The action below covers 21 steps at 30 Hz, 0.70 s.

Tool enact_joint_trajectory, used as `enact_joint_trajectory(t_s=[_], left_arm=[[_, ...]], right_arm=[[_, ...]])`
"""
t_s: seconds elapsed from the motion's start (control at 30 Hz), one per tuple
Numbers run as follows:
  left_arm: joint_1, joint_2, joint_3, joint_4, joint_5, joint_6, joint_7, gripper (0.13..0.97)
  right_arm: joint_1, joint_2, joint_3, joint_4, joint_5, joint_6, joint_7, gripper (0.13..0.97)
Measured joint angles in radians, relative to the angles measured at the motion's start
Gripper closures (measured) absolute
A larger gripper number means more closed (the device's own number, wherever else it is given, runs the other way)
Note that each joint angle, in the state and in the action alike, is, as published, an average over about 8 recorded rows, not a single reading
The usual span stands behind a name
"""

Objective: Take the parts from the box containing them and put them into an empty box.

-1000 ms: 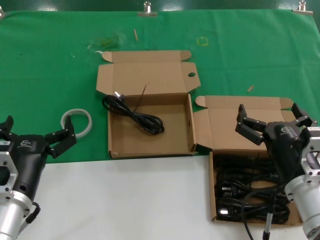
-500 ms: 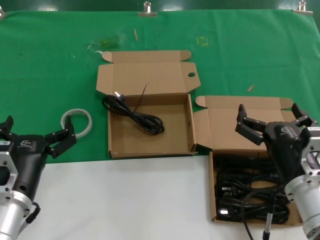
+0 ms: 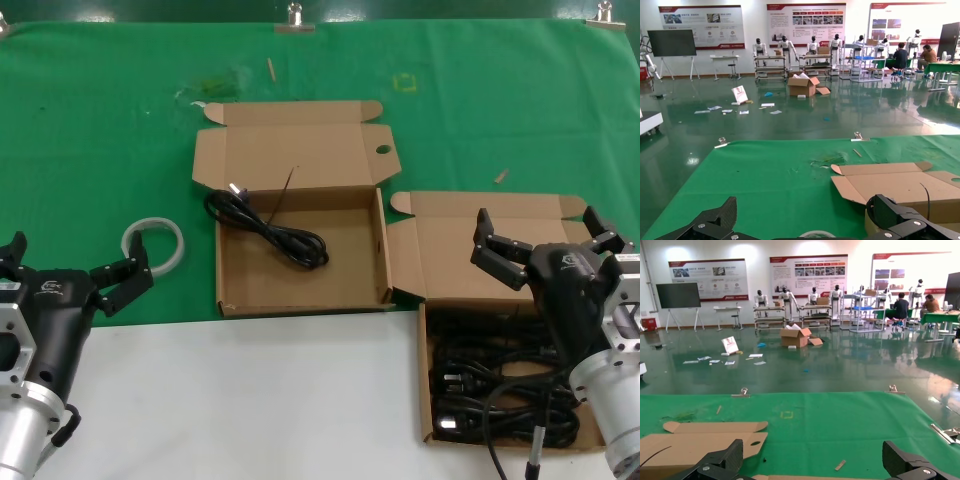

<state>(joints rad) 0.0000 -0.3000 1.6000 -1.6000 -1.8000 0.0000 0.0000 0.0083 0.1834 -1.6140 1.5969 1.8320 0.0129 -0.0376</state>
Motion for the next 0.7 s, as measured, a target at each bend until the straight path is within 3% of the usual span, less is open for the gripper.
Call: enact_joint_trajectory(t_s=[0.7], left_arm=[[0.000,0.000,0.000,0.000,0.000,0.000,0.000,0.132]], right_arm=[[0.000,0.000,0.000,0.000,0.000,0.000,0.000,0.129]])
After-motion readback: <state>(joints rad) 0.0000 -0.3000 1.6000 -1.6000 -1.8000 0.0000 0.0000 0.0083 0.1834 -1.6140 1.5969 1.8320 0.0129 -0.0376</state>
